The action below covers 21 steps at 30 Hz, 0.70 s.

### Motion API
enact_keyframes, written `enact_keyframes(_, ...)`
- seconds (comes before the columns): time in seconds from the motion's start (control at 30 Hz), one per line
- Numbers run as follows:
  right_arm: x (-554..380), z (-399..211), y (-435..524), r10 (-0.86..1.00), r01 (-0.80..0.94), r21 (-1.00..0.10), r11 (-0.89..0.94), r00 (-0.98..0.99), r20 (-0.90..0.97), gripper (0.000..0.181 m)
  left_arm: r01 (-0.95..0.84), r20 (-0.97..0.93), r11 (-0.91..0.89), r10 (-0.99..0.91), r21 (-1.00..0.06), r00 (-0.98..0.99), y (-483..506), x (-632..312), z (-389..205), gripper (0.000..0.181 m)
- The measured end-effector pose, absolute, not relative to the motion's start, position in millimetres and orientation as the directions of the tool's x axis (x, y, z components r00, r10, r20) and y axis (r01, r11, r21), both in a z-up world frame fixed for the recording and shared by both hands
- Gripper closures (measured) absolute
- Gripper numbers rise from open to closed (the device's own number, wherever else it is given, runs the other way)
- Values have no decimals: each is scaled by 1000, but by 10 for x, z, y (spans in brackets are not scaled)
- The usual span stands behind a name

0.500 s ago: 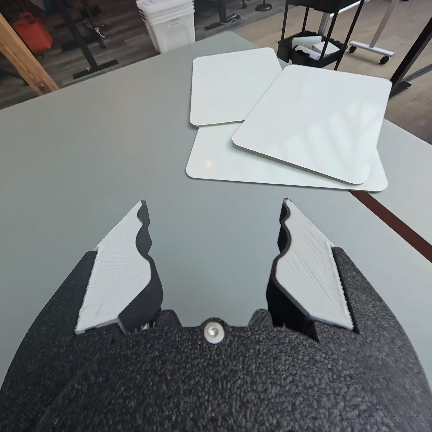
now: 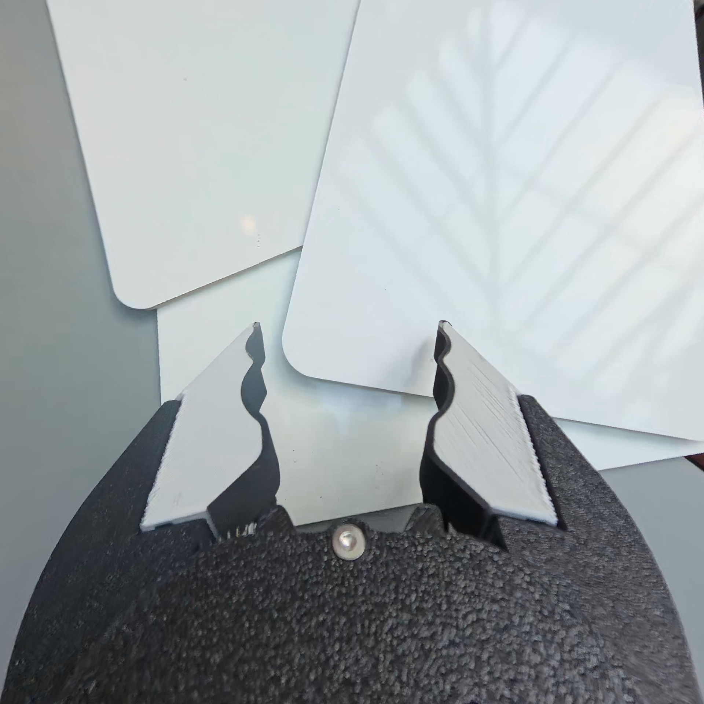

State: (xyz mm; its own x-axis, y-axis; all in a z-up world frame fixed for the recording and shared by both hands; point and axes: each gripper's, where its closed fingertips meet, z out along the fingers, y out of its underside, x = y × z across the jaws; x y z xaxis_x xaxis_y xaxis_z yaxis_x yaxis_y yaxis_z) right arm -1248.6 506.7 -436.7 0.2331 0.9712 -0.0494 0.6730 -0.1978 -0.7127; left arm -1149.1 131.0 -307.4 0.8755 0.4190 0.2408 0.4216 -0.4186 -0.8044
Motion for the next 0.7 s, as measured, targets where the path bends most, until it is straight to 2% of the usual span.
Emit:
enact_keyframes(0.07, -12467, -4480, 5056, 963, 699, -679, -225, 266, -45, 94, 412, 257, -439, 370, -799, 893, 1369, -11728, -3114, 92)
enact_keyframes(0.17, -12389, -4527, 4980, 972, 746, -647, -154, 233, 37, 100, 410, 291, -459, 309, -788, 905, 1514, -11993, -3195, 93)
enact_keyframes(0.37, -12066, -4534, 4584, 976, 769, -622, -146, 214, 36, 108, 383, 342, -492, 176, -782, 923, 1986, -12141, -3301, 94)
enact_keyframes(0.5, -11809, -4531, 4193, 975, 764, -622, -173, 223, 2, 109, 356, 357, -534, 106, -767, 928, 2320, -12134, -3434, 94)
enact_keyframes(0.7, -11490, -4503, 3533, 965, 740, -622, -256, 236, -117, 110, 348, 415, -637, 48, -687, 908, 2829, -11995, -3860, 97)
